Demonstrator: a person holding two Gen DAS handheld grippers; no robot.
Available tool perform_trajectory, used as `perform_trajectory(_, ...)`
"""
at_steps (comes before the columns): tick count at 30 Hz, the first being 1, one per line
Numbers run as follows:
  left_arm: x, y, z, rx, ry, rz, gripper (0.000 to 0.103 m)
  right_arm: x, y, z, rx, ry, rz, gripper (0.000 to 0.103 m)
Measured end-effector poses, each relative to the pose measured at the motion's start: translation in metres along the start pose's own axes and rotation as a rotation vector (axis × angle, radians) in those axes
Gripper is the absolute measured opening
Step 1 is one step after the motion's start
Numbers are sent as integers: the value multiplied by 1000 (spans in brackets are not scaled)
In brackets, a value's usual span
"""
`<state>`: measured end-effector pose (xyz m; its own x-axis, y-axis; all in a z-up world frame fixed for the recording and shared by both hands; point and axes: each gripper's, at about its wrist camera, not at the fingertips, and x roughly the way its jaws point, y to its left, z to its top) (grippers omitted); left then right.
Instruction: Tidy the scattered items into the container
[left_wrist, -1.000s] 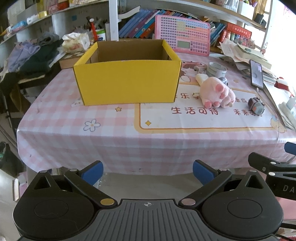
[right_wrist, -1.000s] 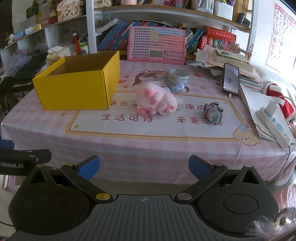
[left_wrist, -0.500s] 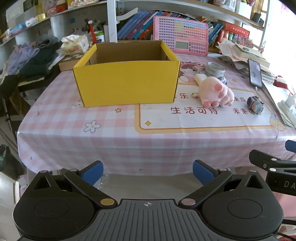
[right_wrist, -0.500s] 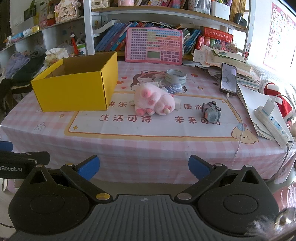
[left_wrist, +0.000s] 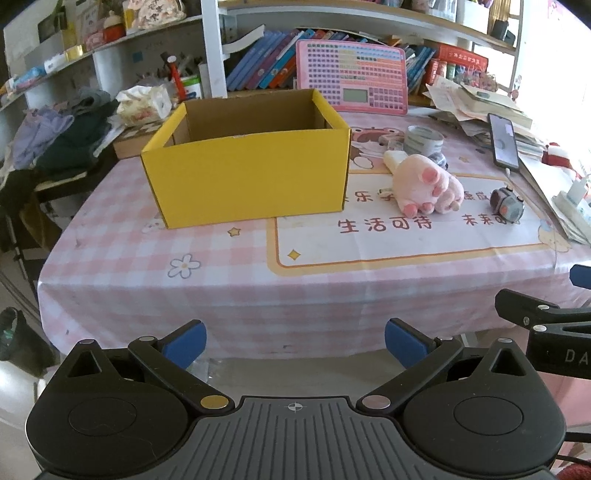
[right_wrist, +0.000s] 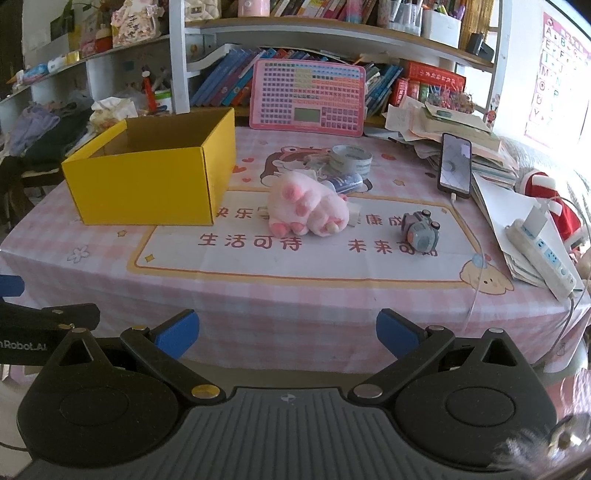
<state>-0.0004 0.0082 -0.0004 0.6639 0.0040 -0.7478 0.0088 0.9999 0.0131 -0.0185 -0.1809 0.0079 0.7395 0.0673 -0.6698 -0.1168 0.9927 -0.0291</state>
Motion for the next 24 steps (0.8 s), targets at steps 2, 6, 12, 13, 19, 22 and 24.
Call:
perform_trajectory(2, 0, 1, 0, -5, -4, -6, 103, 2, 0, 0, 4, 5, -6, 103)
perform_trajectory(6, -1, 4, 1, -16, -33, -29, 103, 5, -2, 1, 17, 12, -12, 103)
perform_trajectory(12, 5, 6, 4, -14, -27, -38, 103, 11, -5, 4, 44, 22, -45, 103)
perform_trajectory(13, 7, 6, 3, -14, -23, -41, 103, 13, -6, 3, 48, 28, -52, 103)
perform_trajectory(19, 13, 4, 4, 7, 1, -50, 103, 17, -6, 3, 51, 39, -55, 103)
perform_trajectory(22, 12, 1, 5, 25, -7, -58, 103, 17, -6, 3, 54, 40, -52, 103)
perform_trajectory(24, 12, 0, 5, 29, -12, -60, 103, 17, -6, 3, 53, 42, -52, 103)
